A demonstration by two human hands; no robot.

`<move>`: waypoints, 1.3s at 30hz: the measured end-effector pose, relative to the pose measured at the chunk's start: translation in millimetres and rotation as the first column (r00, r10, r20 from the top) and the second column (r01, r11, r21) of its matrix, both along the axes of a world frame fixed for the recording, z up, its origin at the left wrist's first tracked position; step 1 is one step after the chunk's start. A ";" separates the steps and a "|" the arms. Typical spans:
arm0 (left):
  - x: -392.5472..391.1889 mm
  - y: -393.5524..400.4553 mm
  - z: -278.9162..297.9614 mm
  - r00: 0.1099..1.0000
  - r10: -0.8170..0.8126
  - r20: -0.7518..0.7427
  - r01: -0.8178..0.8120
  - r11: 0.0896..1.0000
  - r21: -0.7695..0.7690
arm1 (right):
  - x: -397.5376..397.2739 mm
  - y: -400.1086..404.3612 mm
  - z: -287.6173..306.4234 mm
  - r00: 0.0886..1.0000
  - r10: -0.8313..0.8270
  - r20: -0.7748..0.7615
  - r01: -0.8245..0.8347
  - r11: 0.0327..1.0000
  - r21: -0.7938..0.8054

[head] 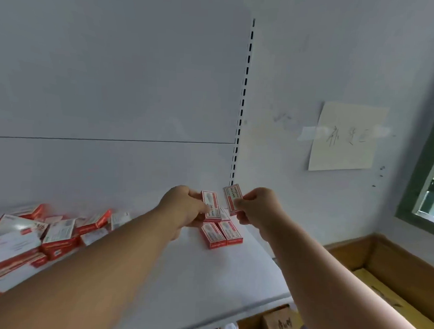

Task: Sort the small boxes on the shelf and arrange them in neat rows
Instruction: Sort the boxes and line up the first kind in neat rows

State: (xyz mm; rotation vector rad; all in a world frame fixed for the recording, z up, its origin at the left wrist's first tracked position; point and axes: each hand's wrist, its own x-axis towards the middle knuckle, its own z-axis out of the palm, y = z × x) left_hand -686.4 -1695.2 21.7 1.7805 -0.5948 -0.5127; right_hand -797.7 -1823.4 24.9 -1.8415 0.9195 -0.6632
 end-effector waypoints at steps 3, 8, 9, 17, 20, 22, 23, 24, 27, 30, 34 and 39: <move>16.4 -23.5 -3.7 1.000 0.024 0.013 -0.025 0.998 0.061 | 30.2 -26.5 -3.5 0.990 0.043 -0.133 -0.042 0.999 0.015; 36.8 -41.1 -16.3 0.994 0.048 0.101 -0.068 0.976 0.208 | 57.6 -50.2 -14.8 0.920 0.133 -0.369 -0.207 0.964 -0.168; 40.0 -42.9 -18.5 0.990 0.070 0.124 -0.097 0.969 0.228 | 60.4 -54.9 -16.4 0.908 0.146 -0.393 -0.237 0.952 -0.194; 24.5 -49.5 -17.1 0.898 0.170 0.406 -0.341 0.852 0.397 | 70.1 -70.3 -9.8 0.766 0.216 -0.606 -0.553 0.703 -0.448; 15.1 -44.3 -14.5 0.817 0.267 0.511 -0.467 0.827 0.313 | 70.3 -68.8 -7.6 0.820 0.297 -0.489 -0.546 0.663 -0.512; 5.3 -34.3 -13.9 0.786 0.286 0.549 -0.493 0.824 0.278 | 69.9 -60.7 -3.0 0.829 0.367 -0.423 -0.553 0.653 -0.517; 0.1 -26.9 -14.4 0.781 0.276 0.560 -0.493 0.823 0.282 | 70.1 -54.2 0.1 0.824 0.396 -0.406 -0.565 0.640 -0.521; -5.5 -17.7 -14.9 0.777 0.267 0.570 -0.494 0.820 0.290 | 70.7 -46.3 3.0 0.816 0.424 -0.393 -0.577 0.623 -0.528; -16.9 16.8 -12.2 0.729 0.262 0.632 -0.539 0.789 0.295 | 77.1 -17.8 10.9 0.794 0.491 -0.357 -0.603 0.568 -0.559; -23.2 57.9 -7.7 0.682 0.301 0.667 -0.603 0.747 0.280 | 82.8 21.2 17.5 0.760 0.546 -0.352 -0.633 0.502 -0.590; -27.2 117.2 -9.3 0.606 0.307 0.734 -0.662 0.705 0.252 | 89.3 81.6 22.1 0.702 0.609 -0.370 -0.673 0.398 -0.623; -24.4 202.7 -23.7 0.541 0.282 0.793 -0.693 0.683 0.229 | 101.4 168.1 26.1 0.664 0.664 -0.345 -0.681 0.346 -0.646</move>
